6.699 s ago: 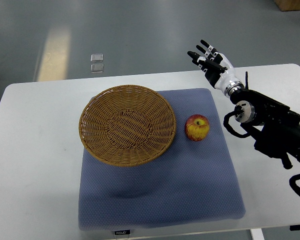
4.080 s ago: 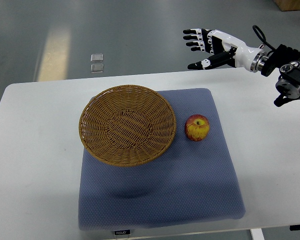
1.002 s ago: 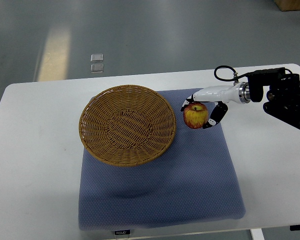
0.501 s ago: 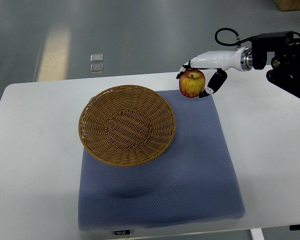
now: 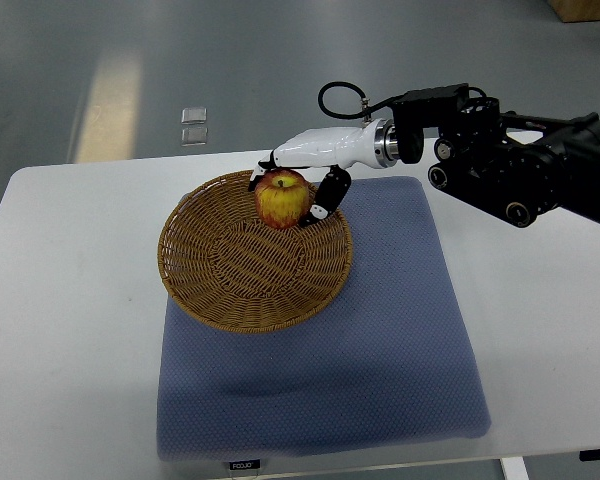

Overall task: Place red apple in basket with right hand
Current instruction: 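Lift the apple with the right hand and carry it over the basket, then lower the apple into the basket and open the right hand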

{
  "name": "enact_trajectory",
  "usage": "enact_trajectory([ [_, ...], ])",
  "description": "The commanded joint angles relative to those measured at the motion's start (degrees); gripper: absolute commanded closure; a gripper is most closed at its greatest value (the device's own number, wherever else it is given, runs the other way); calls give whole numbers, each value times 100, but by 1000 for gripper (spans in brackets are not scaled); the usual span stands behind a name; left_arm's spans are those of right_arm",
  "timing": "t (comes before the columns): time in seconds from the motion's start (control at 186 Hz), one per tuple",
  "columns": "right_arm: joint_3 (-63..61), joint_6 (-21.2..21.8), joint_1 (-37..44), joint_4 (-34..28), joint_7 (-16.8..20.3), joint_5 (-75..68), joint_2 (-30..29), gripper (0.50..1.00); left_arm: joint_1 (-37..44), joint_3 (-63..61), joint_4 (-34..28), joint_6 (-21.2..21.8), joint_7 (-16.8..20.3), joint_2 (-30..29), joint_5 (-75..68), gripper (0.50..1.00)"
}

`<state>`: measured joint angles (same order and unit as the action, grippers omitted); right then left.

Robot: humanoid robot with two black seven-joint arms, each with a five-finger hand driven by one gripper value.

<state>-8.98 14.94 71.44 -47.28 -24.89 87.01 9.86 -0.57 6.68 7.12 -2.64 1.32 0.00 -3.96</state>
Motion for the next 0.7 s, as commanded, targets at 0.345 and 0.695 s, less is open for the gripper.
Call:
enact_trajectory([
  [0.345,-7,-448,-622,140,-7,0,-477,709,5,0,0,0,0,0,0,500],
  [0.695,-7,-589,-798,158,-7,0,-652,650,4,0,0,0,0,0,0,500],
])
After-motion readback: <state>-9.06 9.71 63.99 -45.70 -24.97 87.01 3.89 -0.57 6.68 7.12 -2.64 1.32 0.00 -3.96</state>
